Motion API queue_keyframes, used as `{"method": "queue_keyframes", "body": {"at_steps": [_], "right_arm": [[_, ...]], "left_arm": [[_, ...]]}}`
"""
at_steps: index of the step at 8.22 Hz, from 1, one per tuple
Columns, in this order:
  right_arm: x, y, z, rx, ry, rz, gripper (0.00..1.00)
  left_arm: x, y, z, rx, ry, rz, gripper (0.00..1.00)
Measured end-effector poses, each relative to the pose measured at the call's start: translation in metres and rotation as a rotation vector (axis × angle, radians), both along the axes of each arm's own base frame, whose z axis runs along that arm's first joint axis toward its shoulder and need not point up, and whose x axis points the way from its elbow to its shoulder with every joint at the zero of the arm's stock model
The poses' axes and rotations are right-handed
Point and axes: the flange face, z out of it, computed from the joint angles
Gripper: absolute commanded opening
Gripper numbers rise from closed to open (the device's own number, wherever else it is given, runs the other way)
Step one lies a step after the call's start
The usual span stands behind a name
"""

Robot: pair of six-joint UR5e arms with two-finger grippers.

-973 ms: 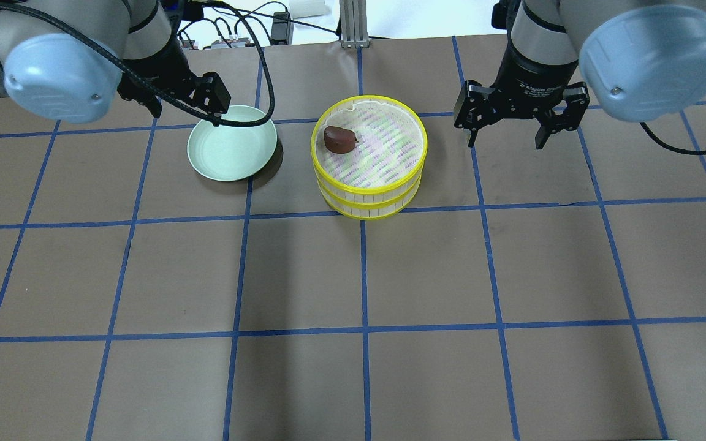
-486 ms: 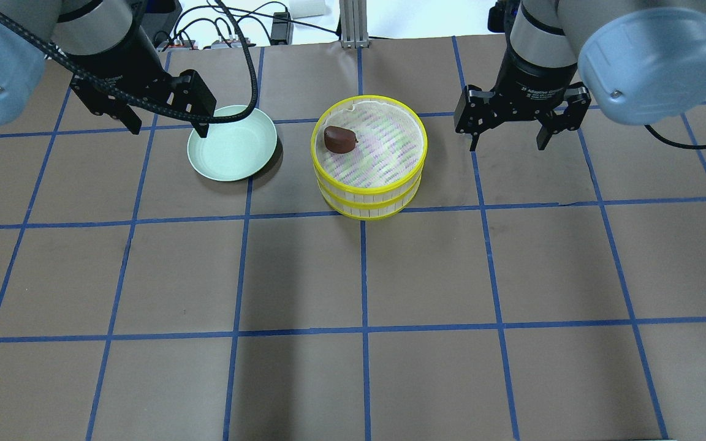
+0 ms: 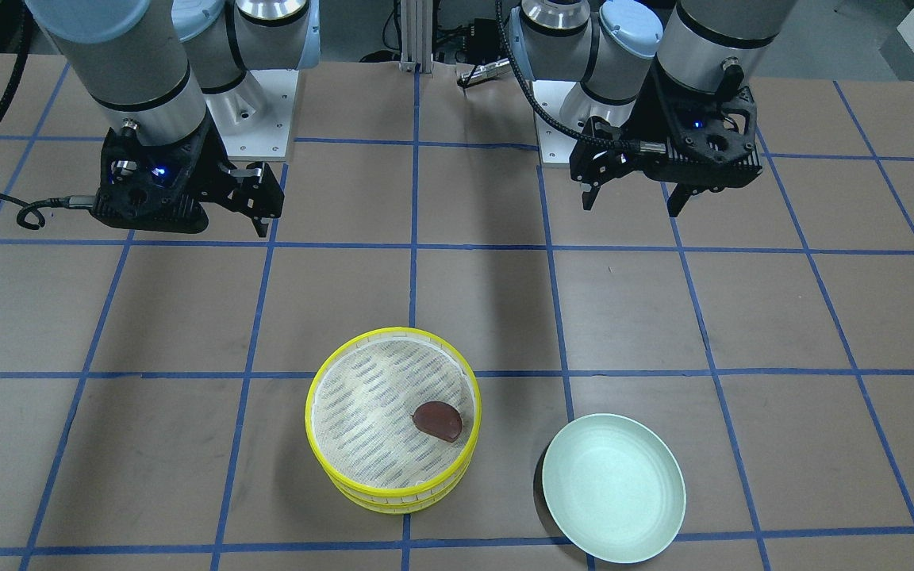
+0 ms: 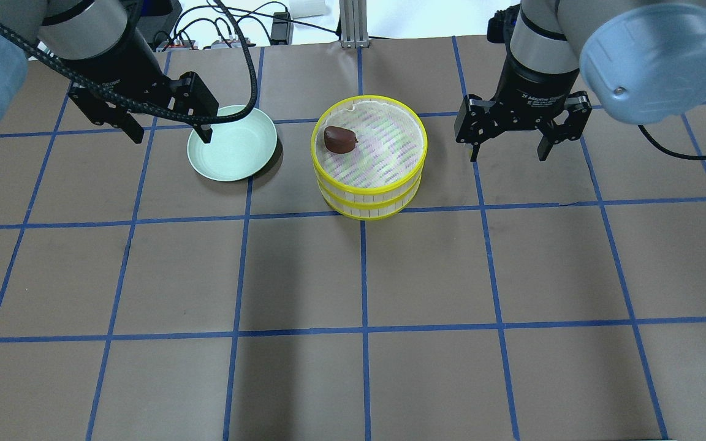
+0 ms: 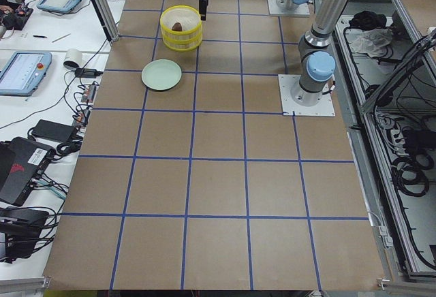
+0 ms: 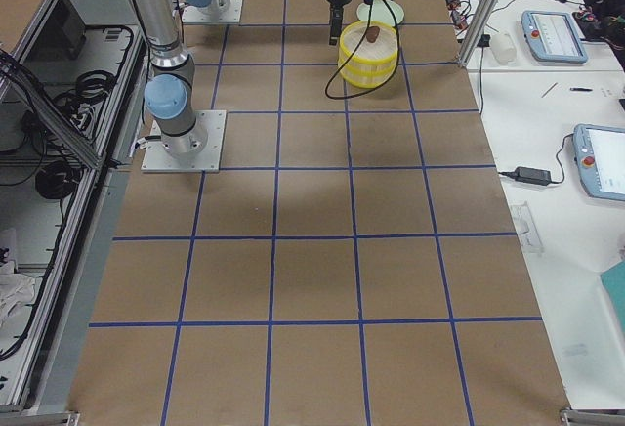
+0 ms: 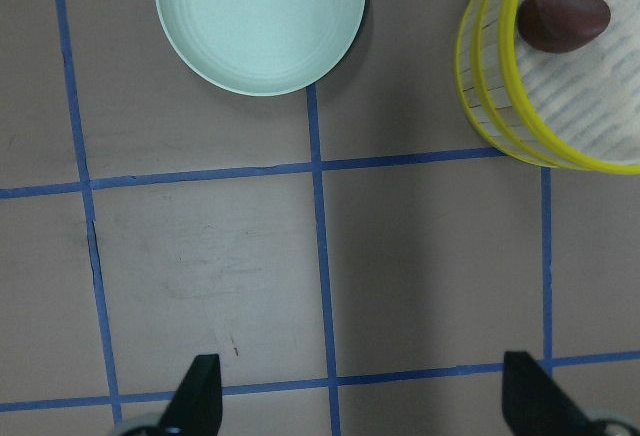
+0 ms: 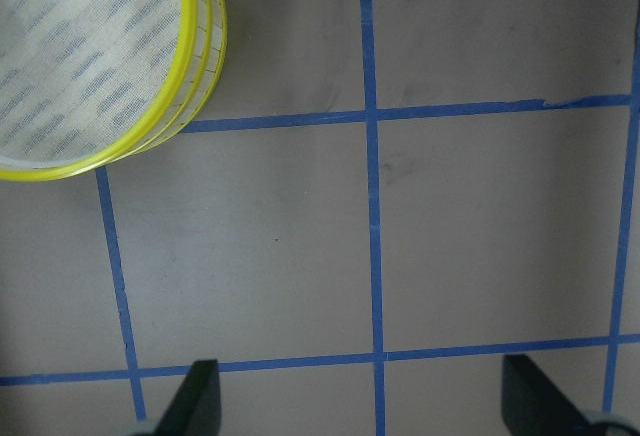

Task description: Place buns in different layers of steamer

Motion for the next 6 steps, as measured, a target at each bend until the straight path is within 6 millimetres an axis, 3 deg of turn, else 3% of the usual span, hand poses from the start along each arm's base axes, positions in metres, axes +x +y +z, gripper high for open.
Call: {"method": "queue_keyframes", "body": {"at_steps": [6], "right_arm": [[0.0013, -0.0013, 0.0017, -0.013, -0.010, -0.005, 1.00]], "left_arm": [[-0.0002, 0.0011, -0.0033, 0.005, -0.002, 0.000, 1.00]]}}
